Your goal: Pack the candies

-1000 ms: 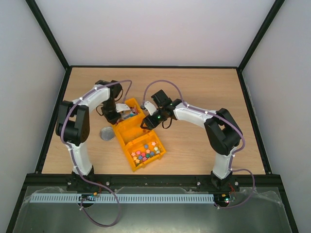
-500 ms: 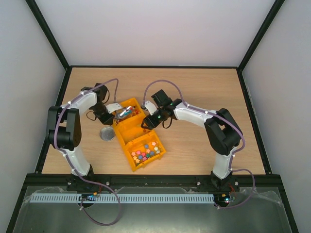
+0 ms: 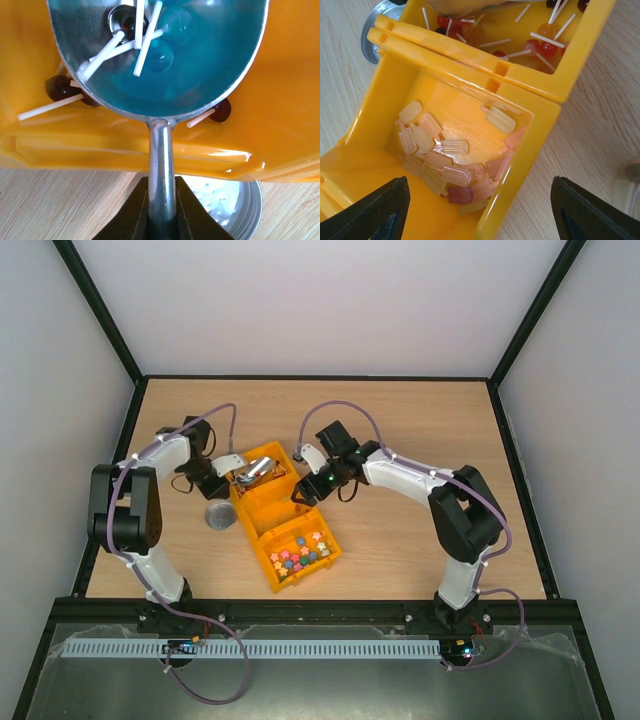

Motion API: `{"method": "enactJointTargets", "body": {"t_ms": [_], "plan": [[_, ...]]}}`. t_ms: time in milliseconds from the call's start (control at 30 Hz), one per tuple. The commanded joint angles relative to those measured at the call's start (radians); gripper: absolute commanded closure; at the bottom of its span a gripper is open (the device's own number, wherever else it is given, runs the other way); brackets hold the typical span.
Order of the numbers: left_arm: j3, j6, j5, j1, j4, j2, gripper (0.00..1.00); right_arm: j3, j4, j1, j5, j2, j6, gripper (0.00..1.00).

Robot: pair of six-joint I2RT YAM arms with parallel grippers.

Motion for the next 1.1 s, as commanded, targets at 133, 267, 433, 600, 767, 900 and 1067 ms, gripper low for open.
{"method": "enactJointTargets", "body": {"t_ms": [133,267,433,600,767,900,1067], "plan": [[0.089,0.057,0.056,0.009,-0.099,-0.082,0.98,0.090,-0.061,-0.010,-0.002,-0.054,0.016,0.18],[0.161,0.067,0.050,0.008,-0.175,-0.104,0.98,0.110,-0.061,-0.034,-0.002,-0.065,0.028,0.14],[0.272,0.063,0.028,-0.007,-0.258,-0.107,0.98,0.106,-0.049,-0.100,-0.007,-0.096,0.054,0.09],[0.352,0.056,-0.020,-0.067,-0.310,-0.113,0.98,0.095,-0.048,-0.171,-0.002,-0.120,0.067,0.06],[0.379,0.041,-0.064,-0.147,-0.321,-0.114,0.98,0.074,-0.047,-0.253,-0.016,-0.141,0.089,0.01],[0.382,0.026,-0.086,-0.223,-0.322,-0.102,0.98,0.053,-0.052,-0.316,-0.039,-0.152,0.103,0.01],[0.405,0.014,-0.126,-0.293,-0.337,-0.066,0.98,0.009,-0.046,-0.383,-0.045,-0.171,0.127,0.01]]}}
